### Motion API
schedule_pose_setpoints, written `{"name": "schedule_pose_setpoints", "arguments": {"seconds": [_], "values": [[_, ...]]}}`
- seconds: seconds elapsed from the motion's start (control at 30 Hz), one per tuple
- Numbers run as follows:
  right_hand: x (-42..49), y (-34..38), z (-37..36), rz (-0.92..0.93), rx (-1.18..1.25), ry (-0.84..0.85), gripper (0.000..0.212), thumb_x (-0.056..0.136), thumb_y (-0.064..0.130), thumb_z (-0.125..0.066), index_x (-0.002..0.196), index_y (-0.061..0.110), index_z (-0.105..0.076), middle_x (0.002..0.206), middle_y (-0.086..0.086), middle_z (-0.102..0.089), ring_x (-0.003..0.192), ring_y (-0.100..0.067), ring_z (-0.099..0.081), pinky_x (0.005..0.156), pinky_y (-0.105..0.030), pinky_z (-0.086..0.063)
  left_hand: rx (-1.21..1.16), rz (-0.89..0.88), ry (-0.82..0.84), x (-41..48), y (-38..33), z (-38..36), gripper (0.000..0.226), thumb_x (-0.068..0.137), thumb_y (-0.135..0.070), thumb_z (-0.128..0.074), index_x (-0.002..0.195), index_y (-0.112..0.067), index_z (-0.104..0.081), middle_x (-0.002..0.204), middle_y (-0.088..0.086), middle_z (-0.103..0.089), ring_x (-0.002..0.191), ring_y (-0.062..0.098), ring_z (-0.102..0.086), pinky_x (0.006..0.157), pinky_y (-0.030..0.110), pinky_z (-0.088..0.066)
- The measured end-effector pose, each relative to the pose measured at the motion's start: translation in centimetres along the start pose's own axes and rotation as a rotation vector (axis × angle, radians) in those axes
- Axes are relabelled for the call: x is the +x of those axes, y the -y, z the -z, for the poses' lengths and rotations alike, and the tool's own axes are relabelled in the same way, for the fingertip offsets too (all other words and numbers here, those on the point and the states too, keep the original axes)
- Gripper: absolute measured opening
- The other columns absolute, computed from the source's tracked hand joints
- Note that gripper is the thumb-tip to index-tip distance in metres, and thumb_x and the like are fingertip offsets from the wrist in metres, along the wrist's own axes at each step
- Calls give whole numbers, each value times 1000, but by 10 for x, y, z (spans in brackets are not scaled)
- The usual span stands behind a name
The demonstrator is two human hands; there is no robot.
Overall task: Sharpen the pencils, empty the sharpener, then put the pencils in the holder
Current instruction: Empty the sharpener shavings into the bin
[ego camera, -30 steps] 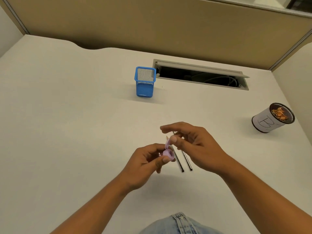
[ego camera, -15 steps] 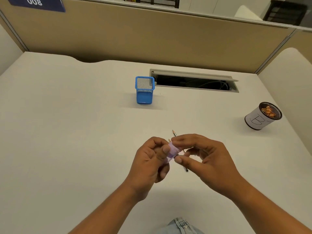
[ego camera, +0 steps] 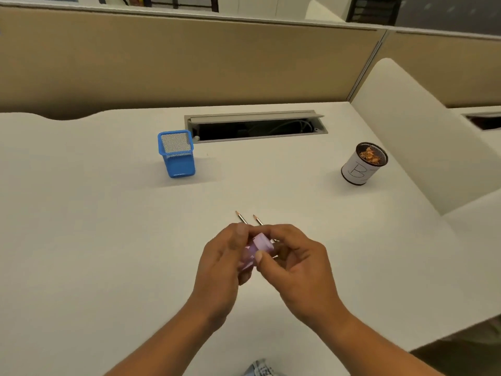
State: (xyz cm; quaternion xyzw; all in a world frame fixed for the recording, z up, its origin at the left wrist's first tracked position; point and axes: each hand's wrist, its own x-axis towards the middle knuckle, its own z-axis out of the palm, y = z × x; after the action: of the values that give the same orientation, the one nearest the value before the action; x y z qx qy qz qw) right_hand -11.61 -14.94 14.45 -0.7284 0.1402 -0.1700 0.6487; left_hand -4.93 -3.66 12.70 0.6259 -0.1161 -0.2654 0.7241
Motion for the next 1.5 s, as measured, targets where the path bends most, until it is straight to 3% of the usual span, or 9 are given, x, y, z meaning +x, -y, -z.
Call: {"name": "schedule_pose_setpoints", "arguments": {"seconds": [0.1,0.23,0.4,0.7,0.8,0.93,1.1,1.33,1.5], "values": [[13,-1,29,-36,-24,-4,20,85,5,-73,96,22,-76,94,-1,-75,71,-18,-70,63,-25,-55,119,-157,2,12,0,-26,36,99,-40,-42,85,-25,-71,68,-7,-64,54,5,-48,48,16,-37],[42,-5,81,-61,-123,-13,9,81,18,-78,87,17,-72,80,3,-74,68,-13,-70,61,-22,-55,527,-263,136,42,5,-53,47,77,-72,-54,105,-35,-63,86,-15,-66,71,11,-60,60,14,-46],[79,-21,149,11,-285,-12,11,84,17,-73,89,21,-64,79,10,-68,65,-7,-63,56,-15,-48,848,-231,241,83,5,-116,60,65,-48,-72,117,-49,-41,96,-28,-57,90,3,-58,75,17,-50],[146,-57,220,286,-599,-129,18,92,36,-52,78,24,-50,57,5,-58,53,-13,-58,48,-39,-49,884,-202,58,152,16,-220,31,77,-32,-73,92,-36,-47,82,-18,-62,73,4,-60,58,18,-48],[169,-62,231,341,-506,-174,25,92,29,-54,68,24,-46,51,9,-47,47,-12,-48,44,-34,-43,904,-203,88,176,20,-233,33,73,-24,-74,98,-35,-55,83,-17,-65,75,6,-64,61,24,-56],[193,-71,238,376,-420,-160,29,89,25,-53,63,17,-44,51,6,-40,48,-15,-41,44,-35,-37,1027,-177,82,210,19,-238,10,79,-22,-60,79,-31,-58,66,-9,-63,61,13,-61,48,23,-43],[217,-82,248,431,-389,-146,29,89,22,-52,64,21,-37,52,13,-32,47,-9,-33,45,-24,-30,1086,-122,80,239,19,-246,33,89,-21,-53,59,-33,-45,58,-9,-57,57,16,-58,46,24,-36],[246,-101,269,381,-492,-253,32,88,20,-50,61,14,-34,48,-7,-37,46,-27,-36,43,-38,-33,1220,-164,65,282,26,-264,19,89,-23,-52,74,-30,-61,62,-6,-61,58,18,-60,52,30,-52],[265,-106,291,286,-467,-317,35,91,16,-50,60,23,-34,50,6,-34,48,-12,-32,47,-28,-31,1332,-225,86,307,20,-286,13,87,-17,-55,83,-24,-65,61,-6,-55,58,19,-56,52,28,-45]]}}
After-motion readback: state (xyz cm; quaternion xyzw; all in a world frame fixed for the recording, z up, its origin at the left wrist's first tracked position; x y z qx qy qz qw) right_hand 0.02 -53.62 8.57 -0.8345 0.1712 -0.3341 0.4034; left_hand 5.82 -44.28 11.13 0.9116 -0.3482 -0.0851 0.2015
